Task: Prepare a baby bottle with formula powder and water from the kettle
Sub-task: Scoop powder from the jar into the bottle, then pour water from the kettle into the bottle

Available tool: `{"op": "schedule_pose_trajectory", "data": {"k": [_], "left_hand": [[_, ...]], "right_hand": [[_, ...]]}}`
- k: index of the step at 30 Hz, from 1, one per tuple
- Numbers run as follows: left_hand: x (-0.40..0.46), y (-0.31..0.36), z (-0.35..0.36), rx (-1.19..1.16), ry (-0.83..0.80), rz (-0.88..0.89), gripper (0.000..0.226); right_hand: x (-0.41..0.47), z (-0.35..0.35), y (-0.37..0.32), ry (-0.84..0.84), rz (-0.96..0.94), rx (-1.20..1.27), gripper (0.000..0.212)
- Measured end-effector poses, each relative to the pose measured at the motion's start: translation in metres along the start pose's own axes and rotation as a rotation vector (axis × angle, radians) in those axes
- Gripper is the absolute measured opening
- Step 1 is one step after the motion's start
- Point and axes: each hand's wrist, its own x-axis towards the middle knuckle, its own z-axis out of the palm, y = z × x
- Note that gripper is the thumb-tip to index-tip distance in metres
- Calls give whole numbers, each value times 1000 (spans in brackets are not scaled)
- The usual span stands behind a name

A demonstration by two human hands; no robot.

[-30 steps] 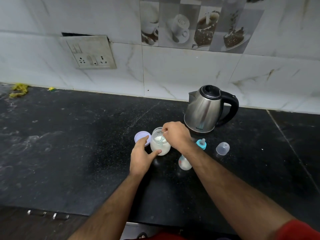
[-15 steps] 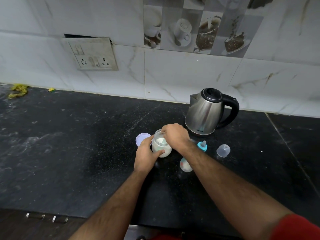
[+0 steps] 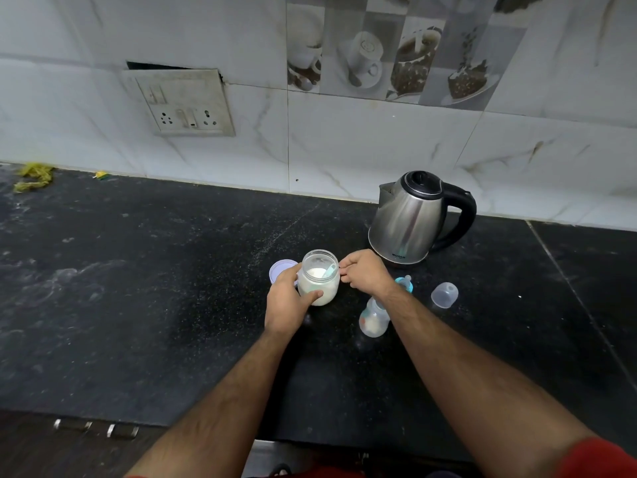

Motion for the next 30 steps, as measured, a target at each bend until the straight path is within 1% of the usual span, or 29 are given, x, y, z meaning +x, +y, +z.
{"op": "schedule_pose_trajectory", "data": {"k": [3,6,8,9,11,12,13,15,17,18,20,22,24,25,26,27,30], "left_hand": [[1,2,-5,-4,-3,-5,65],[0,5,-6,7,-7,-8,69],[-5,1,-4,22,44,5,68],[-10,-1,-2,25,99,21,63],[-23,-6,3,12,229,81,42],[-30,-8,8,2,264,117,32],[-38,-10,14,-5,267,149,24],[-51,-12,27,-18,191,180,18],[-60,-11,42,-26,59,186,25],[-63,-11,50,-15,-9,183,33],[-65,-8,65,12,-122,154,59],[-63,-5,79,26,-197,106,83],[-60,1,91,25,-246,52,98],[-59,4,97,19,-259,32,100],[-57,7,102,15,-261,18,98],[-55,9,107,8,-249,10,91],[-51,17,118,-32,-187,-12,60]], "right_hand": [[1,3,-1,-13,-18,-16,23],[3,1,2,-12,-34,-23,22],[2,-5,3,14,-37,4,23],[1,-9,5,37,-44,28,24],[-1,-18,8,97,-68,90,27],[-3,-24,10,130,-73,132,29],[-7,-31,13,160,-74,182,29],[-17,-43,20,204,-82,284,28],[-29,-54,30,230,-87,356,28],[-36,-59,37,247,-87,372,28],[-48,-67,53,288,-70,406,29],[-58,-72,69,315,-36,443,27],[-65,-76,84,326,-9,448,24],[-66,-78,91,329,4,444,24],[-68,-81,97,334,14,438,24],[-68,-83,103,342,21,427,24],[-65,-94,116,358,33,388,25]]}}
